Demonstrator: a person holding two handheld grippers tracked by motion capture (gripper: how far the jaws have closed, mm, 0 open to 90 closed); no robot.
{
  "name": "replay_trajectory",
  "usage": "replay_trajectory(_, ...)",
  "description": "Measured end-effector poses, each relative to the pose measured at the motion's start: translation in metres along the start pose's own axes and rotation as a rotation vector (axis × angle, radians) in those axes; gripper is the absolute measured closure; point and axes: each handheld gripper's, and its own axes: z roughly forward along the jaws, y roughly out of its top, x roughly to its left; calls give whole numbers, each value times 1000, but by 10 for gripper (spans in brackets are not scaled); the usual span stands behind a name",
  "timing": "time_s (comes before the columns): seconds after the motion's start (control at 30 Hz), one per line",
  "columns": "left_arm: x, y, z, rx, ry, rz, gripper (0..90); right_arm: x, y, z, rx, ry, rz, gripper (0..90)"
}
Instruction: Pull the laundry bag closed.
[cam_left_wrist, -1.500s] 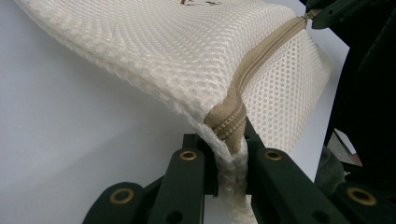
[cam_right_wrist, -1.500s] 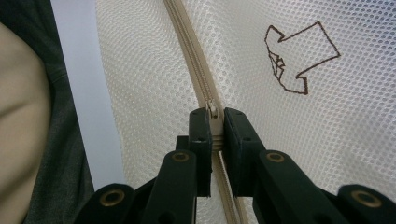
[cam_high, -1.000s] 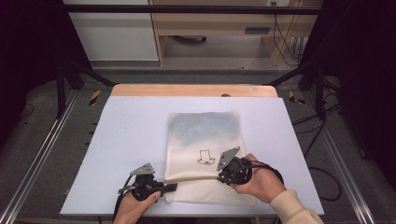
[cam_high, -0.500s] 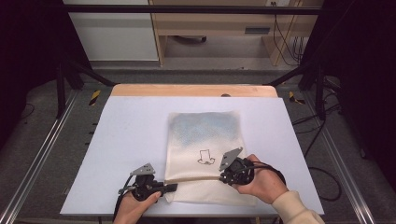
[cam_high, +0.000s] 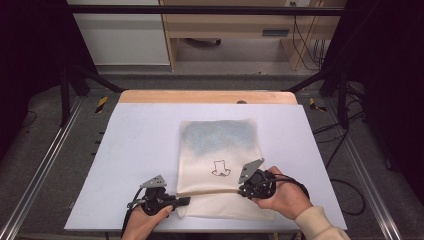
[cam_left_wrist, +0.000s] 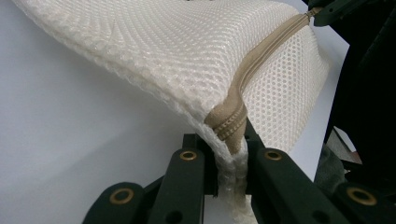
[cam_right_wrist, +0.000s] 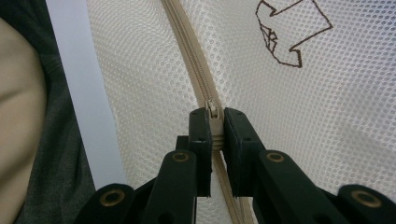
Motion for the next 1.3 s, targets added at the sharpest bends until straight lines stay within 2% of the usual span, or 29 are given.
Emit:
replay_trajectory(0.4,0,0,0,0,0,0,842,-1,-4,-1,2,-2,2,822)
replay_trajectory(1.3,1,1,-2,-3,13,-1,841,-4,-21,-6,-4,-14,38,821)
